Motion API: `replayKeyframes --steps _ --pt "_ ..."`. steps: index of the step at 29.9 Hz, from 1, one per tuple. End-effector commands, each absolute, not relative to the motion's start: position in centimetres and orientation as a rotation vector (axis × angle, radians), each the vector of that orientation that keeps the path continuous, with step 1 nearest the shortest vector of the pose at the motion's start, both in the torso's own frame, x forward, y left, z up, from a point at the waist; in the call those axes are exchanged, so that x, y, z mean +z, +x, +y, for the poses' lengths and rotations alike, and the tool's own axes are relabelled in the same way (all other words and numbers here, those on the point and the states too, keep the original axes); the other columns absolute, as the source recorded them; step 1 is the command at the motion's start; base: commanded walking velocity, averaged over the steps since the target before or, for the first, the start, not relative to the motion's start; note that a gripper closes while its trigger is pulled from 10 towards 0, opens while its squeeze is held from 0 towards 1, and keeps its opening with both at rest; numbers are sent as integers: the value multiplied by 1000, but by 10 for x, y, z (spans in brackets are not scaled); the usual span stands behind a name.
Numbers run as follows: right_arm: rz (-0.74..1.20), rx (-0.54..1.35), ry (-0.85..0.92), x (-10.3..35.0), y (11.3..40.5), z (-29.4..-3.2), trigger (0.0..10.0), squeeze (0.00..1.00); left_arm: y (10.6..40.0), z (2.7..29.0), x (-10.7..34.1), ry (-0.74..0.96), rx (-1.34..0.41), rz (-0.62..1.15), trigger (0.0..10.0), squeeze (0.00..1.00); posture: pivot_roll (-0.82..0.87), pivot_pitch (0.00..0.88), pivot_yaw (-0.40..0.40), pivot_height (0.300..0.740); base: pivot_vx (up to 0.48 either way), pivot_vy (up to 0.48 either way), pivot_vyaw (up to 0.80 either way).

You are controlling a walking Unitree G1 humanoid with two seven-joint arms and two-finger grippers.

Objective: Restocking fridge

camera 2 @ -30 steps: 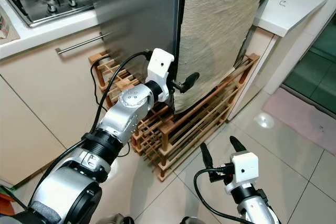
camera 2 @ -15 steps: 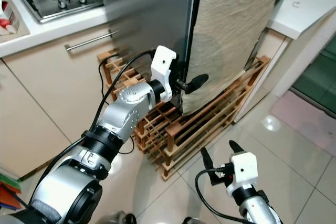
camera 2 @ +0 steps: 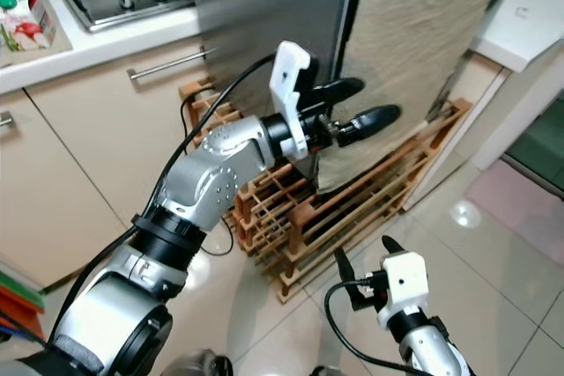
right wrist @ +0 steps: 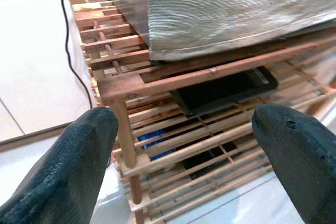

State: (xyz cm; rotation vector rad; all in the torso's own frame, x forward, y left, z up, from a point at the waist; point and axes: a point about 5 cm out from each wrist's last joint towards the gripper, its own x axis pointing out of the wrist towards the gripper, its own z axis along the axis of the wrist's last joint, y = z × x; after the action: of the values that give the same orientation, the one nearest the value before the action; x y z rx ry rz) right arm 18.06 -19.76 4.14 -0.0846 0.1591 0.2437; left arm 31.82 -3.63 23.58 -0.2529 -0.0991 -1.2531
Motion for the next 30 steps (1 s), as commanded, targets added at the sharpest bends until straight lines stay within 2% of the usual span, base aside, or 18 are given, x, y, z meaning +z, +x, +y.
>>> replayKeyframes --steps 1,2,3,4,5,7,8,11,12,13,16,18,19,21,22,26,30 --pt "150 235 -98 45 181 -198 10000 0 291 -82 255 -329 -1348 -160 10000 0 -22 48 19 740 0 0 0" --pt "137 221 -105 46 181 -199 10000 0 298 -78 250 -241 -1253 -182 10000 0 -23 49 19 740 0 0 0" --pt "137 221 -105 46 181 -199 10000 0 298 -78 250 -241 -1253 -182 10000 0 -23 49 19 740 0 0 0" --pt "106 189 -107 49 181 -199 10000 0 315 -61 239 -126 -1051 -199 10000 0 -19 47 21 740 0 0 0" --pt "96 179 -107 49 181 -199 10000 0 319 -55 236 -95 -994 -208 10000 0 -19 47 21 740 0 0 0" --pt "63 159 -90 51 182 -197 10000 0 330 -31 229 -116 -861 -192 10000 0 -13 47 28 740 0 0 0" --pt "63 159 -90 51 182 -197 10000 0 330 -31 229 -116 -861 -192 10000 0 -13 47 28 740 0 0 0" --pt "29 141 -54 51 181 -194 10000 0 336 2 218 -97 -741 -180 10000 0 1 47 38 740 0 0 0" --pt "11 138 -42 57 198 -185 10000 0 336 11 214 -65 -716 -187 10000 0 1 47 38 740 0 0 0" --pt "11 138 -42 57 198 -185 10000 0 336 11 214 -65 -716 -187 10000 0 1 47 38 740 0 0 0" --pt "-32 107 -24 74 237 -165 10000 0 335 40 199 -3 -634 -182 10000 0 15 45 50 740 0 0 0" --pt "-66 56 -13 81 243 -162 10000 0 331 76 180 31 -523 -143 10000 0 29 44 64 740 0 0 0" --pt "-66 56 -13 81 243 -162 10000 0 331 76 180 31 -523 -143 10000 0 29 44 64 740 0 0 0" --pt "-99 8 -18 89 246 -163 10000 0 322 107 166 50 -436 -98 10000 0 37 40 70 740 0 0 0" --pt "-99 8 -18 89 246 -163 10000 0 322 107 166 50 -436 -98 10000 0 37 40 70 740 0 0 0" --pt "-112 -37 -23 95 237 -167 10000 0 292 160 148 268 -322 -73 10000 0 62 25 79 740 0 0 0" --pt "-67 -40 -48 86 218 -171 10000 0 270 175 120 350 -347 6 10000 0 52 11 88 740 0 0 0"
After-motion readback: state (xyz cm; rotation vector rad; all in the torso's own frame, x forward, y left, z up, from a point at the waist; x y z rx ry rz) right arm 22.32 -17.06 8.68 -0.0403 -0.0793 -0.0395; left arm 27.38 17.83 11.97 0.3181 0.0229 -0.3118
